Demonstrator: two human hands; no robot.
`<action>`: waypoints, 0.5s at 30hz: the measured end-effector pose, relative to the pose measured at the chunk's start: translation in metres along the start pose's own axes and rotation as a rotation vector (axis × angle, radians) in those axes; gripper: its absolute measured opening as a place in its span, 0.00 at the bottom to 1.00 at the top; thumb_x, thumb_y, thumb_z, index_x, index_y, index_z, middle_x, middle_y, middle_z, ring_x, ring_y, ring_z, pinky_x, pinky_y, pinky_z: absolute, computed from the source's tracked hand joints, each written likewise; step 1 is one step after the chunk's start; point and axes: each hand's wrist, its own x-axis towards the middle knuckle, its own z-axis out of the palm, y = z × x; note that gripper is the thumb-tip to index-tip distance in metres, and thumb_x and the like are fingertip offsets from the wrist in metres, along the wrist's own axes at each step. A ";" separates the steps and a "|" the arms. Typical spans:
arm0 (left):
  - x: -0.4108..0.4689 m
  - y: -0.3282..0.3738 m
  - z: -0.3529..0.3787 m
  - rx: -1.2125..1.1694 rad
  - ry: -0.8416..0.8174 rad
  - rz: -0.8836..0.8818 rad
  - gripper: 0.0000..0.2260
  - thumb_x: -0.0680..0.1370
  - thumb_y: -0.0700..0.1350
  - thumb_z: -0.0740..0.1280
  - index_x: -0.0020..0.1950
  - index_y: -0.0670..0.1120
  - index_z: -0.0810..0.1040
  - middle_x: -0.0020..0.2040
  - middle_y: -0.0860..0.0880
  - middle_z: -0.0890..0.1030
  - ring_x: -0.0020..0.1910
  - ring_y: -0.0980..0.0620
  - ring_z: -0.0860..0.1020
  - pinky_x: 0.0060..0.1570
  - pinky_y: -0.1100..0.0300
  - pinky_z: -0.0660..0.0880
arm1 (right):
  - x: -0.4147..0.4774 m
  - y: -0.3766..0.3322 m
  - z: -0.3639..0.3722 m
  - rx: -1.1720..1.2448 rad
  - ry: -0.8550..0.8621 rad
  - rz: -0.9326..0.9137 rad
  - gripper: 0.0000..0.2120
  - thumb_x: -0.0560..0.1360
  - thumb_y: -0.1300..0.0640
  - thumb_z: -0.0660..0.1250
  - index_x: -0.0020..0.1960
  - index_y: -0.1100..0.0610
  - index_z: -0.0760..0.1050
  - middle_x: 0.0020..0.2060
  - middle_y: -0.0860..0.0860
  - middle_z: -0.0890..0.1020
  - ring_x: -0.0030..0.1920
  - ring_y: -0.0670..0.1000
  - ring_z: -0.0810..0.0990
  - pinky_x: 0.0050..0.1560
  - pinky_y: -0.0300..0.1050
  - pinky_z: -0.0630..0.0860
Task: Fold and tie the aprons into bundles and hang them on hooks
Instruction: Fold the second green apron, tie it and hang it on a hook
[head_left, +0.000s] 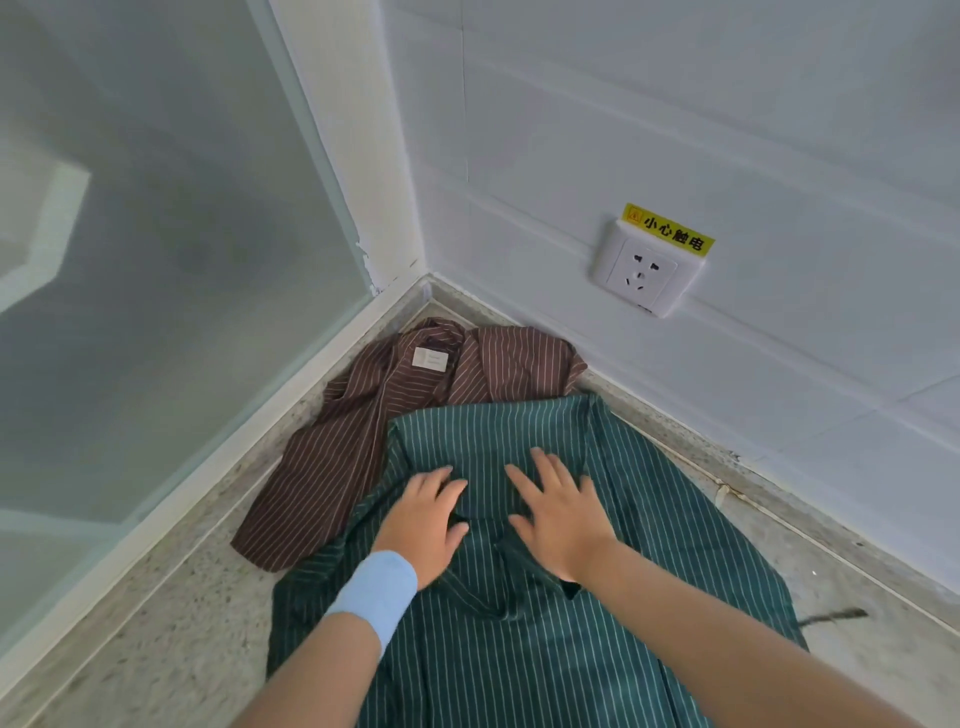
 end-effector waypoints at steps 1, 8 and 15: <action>-0.010 -0.001 0.006 -0.090 -0.042 -0.029 0.26 0.83 0.52 0.59 0.79 0.55 0.56 0.80 0.56 0.50 0.77 0.54 0.55 0.72 0.54 0.66 | -0.001 0.004 0.007 -0.043 -0.038 0.024 0.32 0.83 0.40 0.46 0.80 0.46 0.36 0.80 0.56 0.38 0.80 0.59 0.42 0.74 0.67 0.54; -0.082 -0.014 0.034 -0.054 0.243 -0.090 0.16 0.81 0.47 0.62 0.70 0.51 0.73 0.69 0.51 0.71 0.67 0.49 0.72 0.64 0.52 0.72 | -0.025 -0.026 -0.003 -0.131 0.059 0.009 0.36 0.82 0.53 0.57 0.81 0.55 0.39 0.79 0.61 0.40 0.79 0.63 0.41 0.77 0.63 0.49; -0.167 -0.016 0.053 0.162 -0.120 -0.096 0.32 0.77 0.62 0.62 0.78 0.56 0.56 0.77 0.50 0.57 0.76 0.44 0.58 0.72 0.46 0.61 | -0.084 -0.101 0.047 -0.345 -0.063 -0.298 0.33 0.84 0.46 0.50 0.81 0.58 0.40 0.79 0.58 0.38 0.79 0.60 0.38 0.77 0.66 0.46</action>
